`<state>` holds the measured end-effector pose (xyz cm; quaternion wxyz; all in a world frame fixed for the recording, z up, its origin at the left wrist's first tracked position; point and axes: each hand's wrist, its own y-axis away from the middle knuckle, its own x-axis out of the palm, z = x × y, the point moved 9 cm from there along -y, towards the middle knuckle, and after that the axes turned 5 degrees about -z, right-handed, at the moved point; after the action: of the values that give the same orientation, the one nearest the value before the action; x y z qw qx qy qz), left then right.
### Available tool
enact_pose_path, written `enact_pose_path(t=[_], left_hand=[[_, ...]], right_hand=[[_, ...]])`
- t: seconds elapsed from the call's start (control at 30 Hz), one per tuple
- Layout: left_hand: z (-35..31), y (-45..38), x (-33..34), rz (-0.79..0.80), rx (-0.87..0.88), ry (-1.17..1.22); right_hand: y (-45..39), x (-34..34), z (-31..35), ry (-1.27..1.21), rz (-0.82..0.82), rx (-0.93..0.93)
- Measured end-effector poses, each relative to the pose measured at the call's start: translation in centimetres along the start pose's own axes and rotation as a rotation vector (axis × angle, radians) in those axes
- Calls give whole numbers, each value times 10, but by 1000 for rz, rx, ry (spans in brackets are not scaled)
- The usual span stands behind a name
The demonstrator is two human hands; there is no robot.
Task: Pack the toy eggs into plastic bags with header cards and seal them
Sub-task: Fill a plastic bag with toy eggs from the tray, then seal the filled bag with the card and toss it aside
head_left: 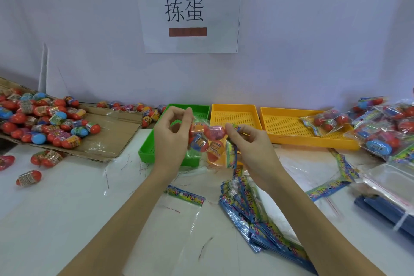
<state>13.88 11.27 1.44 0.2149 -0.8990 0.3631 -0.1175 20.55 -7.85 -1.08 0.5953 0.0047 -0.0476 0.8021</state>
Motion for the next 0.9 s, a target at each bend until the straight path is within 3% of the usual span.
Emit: enact_pose_path(t=[0.13,0.23,0.33,0.4,0.43,0.5,0.6,0.67,0.9], left_hand=[[20,2,0,-10,-163,-13],[23,2,1,19,-180,-36],[23,0,0,27,-179,-60],[22,3,4,58,-155,-102],[20,6,8,86,-127,-128],[14,12,19,165,-46,-187],[1,26,43,342,140,-283],[-7,43,59,491,277,-317],[-11,112,104,998,585,-407]], right_hand=[[-3,-8,11,103,-14,-110],[-9,-16,10,84,-1,-57],[-17,-63,23,-20,-309,-137],[-12,-101,33,-202,-569,-217],[-12,-111,33,-304,-624,-223],[-14,-108,25,-388,-585,-128],[-15,-74,7,-298,-391,79],[-12,-59,6,-246,-311,101],[-12,-74,10,-139,-346,99]])
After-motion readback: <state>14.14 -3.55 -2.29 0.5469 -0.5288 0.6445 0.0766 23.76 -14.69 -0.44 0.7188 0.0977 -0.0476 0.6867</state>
